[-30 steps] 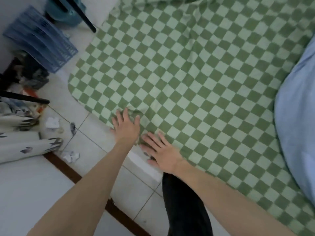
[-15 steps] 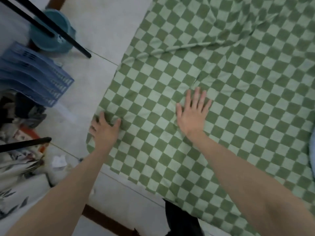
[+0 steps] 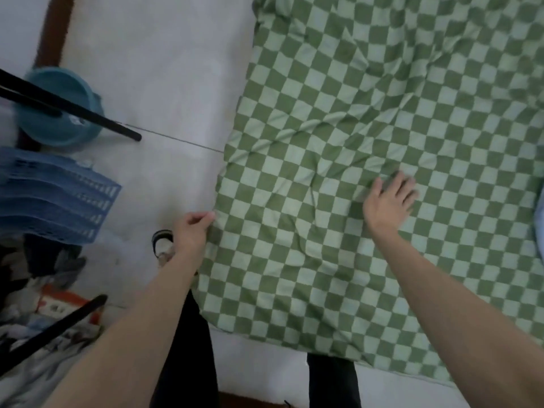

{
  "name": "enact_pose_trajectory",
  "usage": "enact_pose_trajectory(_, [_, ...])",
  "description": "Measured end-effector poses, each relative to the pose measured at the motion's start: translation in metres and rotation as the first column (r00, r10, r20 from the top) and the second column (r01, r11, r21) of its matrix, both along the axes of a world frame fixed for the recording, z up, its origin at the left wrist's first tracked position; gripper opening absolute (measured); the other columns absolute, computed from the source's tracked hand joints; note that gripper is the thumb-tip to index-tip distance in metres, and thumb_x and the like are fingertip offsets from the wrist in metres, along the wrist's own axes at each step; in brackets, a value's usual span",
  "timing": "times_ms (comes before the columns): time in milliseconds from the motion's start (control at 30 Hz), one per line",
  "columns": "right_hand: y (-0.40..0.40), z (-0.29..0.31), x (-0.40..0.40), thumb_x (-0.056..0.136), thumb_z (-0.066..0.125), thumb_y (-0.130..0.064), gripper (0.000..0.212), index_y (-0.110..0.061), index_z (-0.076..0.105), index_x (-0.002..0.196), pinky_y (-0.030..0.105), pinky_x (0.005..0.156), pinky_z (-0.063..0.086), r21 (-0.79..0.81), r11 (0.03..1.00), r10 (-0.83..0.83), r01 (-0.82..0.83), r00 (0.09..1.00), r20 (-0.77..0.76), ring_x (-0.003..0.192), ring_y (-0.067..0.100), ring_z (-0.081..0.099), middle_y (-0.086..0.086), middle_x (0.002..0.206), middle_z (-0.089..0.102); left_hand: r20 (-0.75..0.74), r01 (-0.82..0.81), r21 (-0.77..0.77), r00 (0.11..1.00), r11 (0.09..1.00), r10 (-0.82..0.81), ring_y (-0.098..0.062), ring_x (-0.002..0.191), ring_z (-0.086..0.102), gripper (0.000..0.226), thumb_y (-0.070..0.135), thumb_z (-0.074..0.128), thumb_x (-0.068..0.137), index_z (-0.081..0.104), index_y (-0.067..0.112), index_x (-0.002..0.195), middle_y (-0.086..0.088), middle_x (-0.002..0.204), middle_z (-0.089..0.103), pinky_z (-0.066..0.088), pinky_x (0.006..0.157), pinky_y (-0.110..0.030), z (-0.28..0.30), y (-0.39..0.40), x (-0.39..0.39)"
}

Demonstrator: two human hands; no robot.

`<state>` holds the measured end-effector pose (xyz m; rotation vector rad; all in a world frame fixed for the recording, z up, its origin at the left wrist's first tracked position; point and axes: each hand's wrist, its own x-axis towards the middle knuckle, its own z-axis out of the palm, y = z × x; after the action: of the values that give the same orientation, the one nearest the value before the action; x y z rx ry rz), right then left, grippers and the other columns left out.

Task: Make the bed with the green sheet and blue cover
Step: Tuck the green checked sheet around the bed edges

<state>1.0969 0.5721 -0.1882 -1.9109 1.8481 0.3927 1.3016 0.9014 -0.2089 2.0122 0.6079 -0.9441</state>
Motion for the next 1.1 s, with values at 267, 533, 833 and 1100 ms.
enact_pose_trajectory(267, [0.151, -0.018, 0.163, 0.101, 0.012, -0.061, 0.067, -0.035, -0.008, 0.159, 0.066, 0.118, -0.008, 0.036, 0.873, 0.488, -0.486, 0.871, -0.055, 0.151, 0.039, -0.020, 0.007, 0.165, -0.022, -0.232, 0.431, -0.055, 0.872, 0.900, -0.432, -0.025, 0.086, 0.060, 0.027, 0.031, 0.052, 0.103, 0.060, 0.021, 0.080, -0.008, 0.085, 0.063, 0.051, 0.077, -0.034, -0.006, 0.040, 0.076])
enact_pose_trajectory(533, [0.154, -0.006, 0.168, 0.107, 0.026, -0.047, 0.059, -0.024, 0.015, 0.160, 0.044, 0.126, 0.004, -0.264, 0.909, 0.359, -0.322, 0.928, 0.104, 0.156, 0.024, -0.001, 0.001, 0.168, 0.002, 0.012, 0.536, -0.330, 0.825, 0.777, -0.565, -0.018, 0.101, 0.068, 0.037, 0.044, 0.065, 0.093, 0.068, 0.019, 0.119, 0.001, 0.114, 0.072, 0.056, 0.091, -0.036, -0.021, -0.146, 0.173])
enact_pose_trajectory(833, [0.167, -0.038, 0.140, 0.101, 0.014, -0.060, 0.067, -0.033, -0.008, 0.159, 0.059, 0.119, -0.011, -0.036, 0.938, -0.347, 0.345, 0.936, -0.066, 0.152, 0.032, -0.018, 0.003, 0.166, -0.018, 0.111, 0.536, -0.070, 0.842, 0.841, -0.527, -0.039, 0.084, 0.067, 0.025, 0.028, 0.064, 0.095, 0.066, 0.004, 0.088, -0.023, 0.090, 0.070, 0.058, 0.080, -0.041, -0.057, -0.132, 0.232])
enact_pose_trajectory(1100, [0.243, -0.009, 0.171, 0.107, 0.039, -0.040, 0.055, -0.024, 0.026, 0.158, 0.042, 0.126, 0.009, -0.145, 0.989, 0.026, 0.020, 0.950, 0.311, 0.156, 0.020, 0.003, 0.002, 0.168, 0.013, -0.115, 0.630, -0.360, 0.702, 0.689, -0.702, -0.016, 0.098, 0.069, 0.029, 0.029, 0.070, 0.094, 0.065, 0.014, 0.118, -0.001, 0.115, 0.070, 0.059, 0.085, -0.030, -0.016, -0.142, 0.186])
